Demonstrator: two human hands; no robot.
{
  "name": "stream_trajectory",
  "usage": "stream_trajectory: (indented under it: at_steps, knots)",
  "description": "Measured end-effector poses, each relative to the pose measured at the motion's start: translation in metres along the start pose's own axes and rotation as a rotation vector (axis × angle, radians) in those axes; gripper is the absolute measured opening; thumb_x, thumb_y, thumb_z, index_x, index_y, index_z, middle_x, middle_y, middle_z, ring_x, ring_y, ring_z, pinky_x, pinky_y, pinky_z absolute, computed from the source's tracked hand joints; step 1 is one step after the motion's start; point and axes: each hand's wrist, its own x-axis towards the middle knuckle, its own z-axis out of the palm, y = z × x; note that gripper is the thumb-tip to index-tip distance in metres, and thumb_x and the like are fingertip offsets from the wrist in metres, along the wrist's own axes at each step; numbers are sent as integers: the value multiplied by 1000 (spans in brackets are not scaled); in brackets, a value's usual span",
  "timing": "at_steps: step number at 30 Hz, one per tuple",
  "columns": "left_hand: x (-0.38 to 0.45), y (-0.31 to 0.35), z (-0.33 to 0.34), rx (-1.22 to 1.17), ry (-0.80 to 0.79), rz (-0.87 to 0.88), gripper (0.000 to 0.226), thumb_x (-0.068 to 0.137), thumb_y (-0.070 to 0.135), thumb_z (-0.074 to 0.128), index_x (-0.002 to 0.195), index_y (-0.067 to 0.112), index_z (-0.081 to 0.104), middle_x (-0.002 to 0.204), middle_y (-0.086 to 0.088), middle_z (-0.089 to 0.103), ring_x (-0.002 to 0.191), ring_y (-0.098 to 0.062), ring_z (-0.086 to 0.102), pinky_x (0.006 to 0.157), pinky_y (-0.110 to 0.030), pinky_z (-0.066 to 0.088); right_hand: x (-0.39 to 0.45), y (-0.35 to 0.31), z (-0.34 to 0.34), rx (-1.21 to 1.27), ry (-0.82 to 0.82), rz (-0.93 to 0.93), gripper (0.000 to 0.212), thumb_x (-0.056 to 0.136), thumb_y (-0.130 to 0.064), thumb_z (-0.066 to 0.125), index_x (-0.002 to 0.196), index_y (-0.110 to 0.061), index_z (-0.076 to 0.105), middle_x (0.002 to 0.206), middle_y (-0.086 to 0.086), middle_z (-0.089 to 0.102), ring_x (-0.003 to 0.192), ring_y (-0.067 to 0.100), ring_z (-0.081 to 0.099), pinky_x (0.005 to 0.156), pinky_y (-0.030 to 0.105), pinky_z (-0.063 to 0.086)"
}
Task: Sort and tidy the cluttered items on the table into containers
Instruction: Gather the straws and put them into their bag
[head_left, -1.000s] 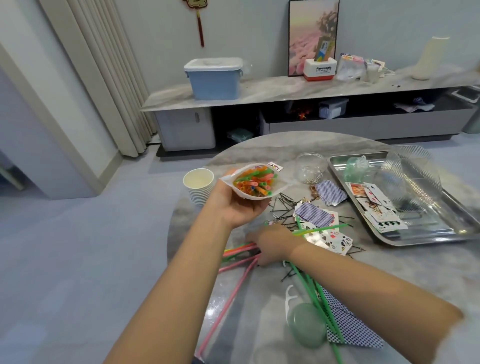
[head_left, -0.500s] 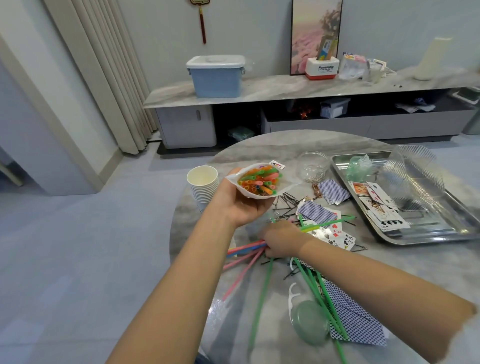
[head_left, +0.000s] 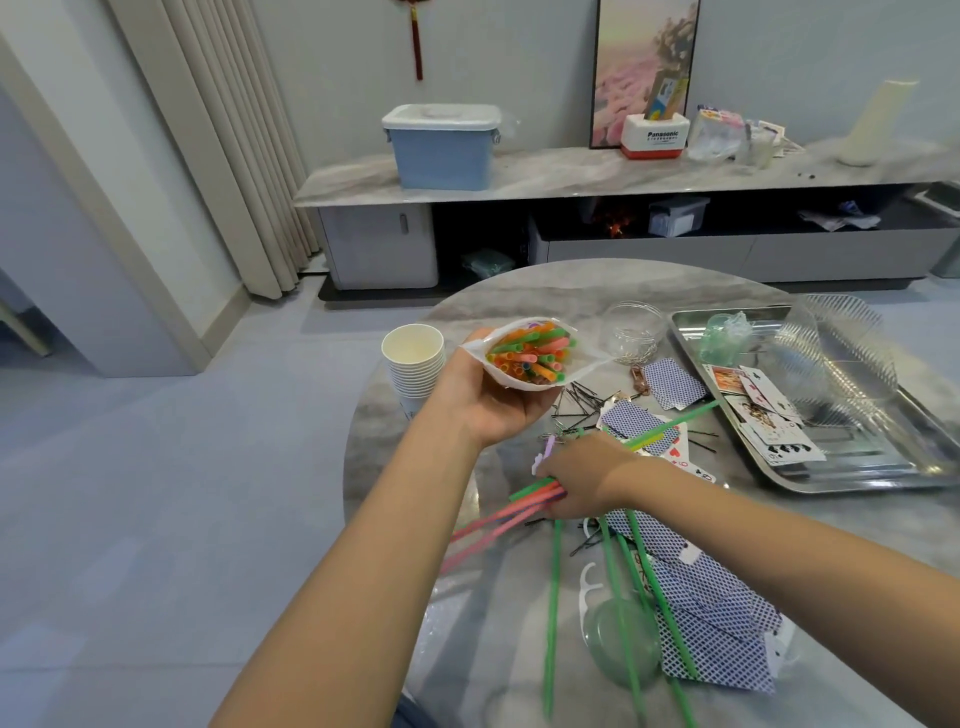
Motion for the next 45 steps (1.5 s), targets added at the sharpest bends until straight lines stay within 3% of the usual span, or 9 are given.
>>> stream_trajectory:
  at_steps: [6, 10, 12, 15, 20, 30, 36, 41, 45]
  knots:
    - [3, -4, 2, 40, -6, 5, 28, 88, 28, 49, 86, 4, 64, 79, -16, 69, 83, -28, 62, 68, -33, 55, -14, 20, 16, 64, -84, 52, 36, 88, -59, 48, 87, -25, 61, 76, -4, 58, 74, 19, 51, 64, 26, 39]
    - [5, -7, 4, 39, -3, 5, 28, 89, 27, 48, 84, 4, 64, 75, -15, 70, 78, -27, 63, 63, -33, 57, -22, 30, 34, 258, -21, 55, 30, 87, -52, 56, 67, -33, 45, 58, -15, 41, 62, 11, 46, 51, 19, 31]
    - [6, -8, 5, 45, 2, 6, 29, 90, 27, 48, 83, 4, 64, 74, -15, 70, 74, -27, 64, 60, -33, 57, -24, 30, 38, 342, 12, 67, 19, 86, -49, 59, 80, -32, 55, 61, -15, 44, 67, 11, 47, 53, 22, 32]
    - [7, -10, 6, 53, 12, 7, 28, 90, 26, 48, 84, 5, 64, 74, -15, 70, 76, -27, 63, 60, -34, 57, -23, 30, 42, 382, 63, 79, 30, 85, -47, 61, 102, -22, 59, 80, -4, 61, 75, 15, 51, 62, 25, 36]
    - [10, -11, 8, 56, 19, 9, 29, 90, 27, 47, 85, 4, 64, 74, -15, 70, 77, -27, 63, 60, -33, 57, -15, 24, 47, 337, 47, 26, 39, 83, -42, 64, 120, -30, 56, 104, -1, 66, 99, 21, 59, 76, 27, 41]
    - [12, -12, 5, 50, 30, 3, 26, 87, 26, 50, 87, 4, 64, 76, -17, 70, 81, -28, 63, 64, -35, 57, 3, 8, 51, 257, 73, -43, 28, 82, -40, 64, 107, -28, 64, 108, -3, 67, 104, 22, 59, 82, 31, 43]
    - [13, -11, 6, 54, 25, 11, 29, 90, 27, 48, 85, 4, 64, 74, -16, 70, 79, -27, 63, 61, -34, 57, -11, 24, 34, 256, 324, 41, 27, 87, -29, 57, 114, -29, 62, 124, -10, 55, 104, 20, 59, 71, 26, 40]
    - [11, -11, 7, 33, 3, 22, 31, 90, 30, 49, 89, 3, 64, 78, -17, 70, 85, -29, 62, 67, -36, 56, -21, 40, 34, 219, 495, 52, 28, 88, -16, 55, 116, -18, 61, 112, -1, 62, 75, 28, 64, 57, 33, 46]
    - [8, -9, 8, 25, -8, 36, 33, 91, 30, 48, 88, 2, 64, 79, -17, 70, 85, -29, 61, 67, -36, 56, -32, 47, 36, 80, 639, -28, 42, 62, -13, 83, 97, -18, 61, 82, -5, 67, 38, 14, 52, 33, 20, 34]
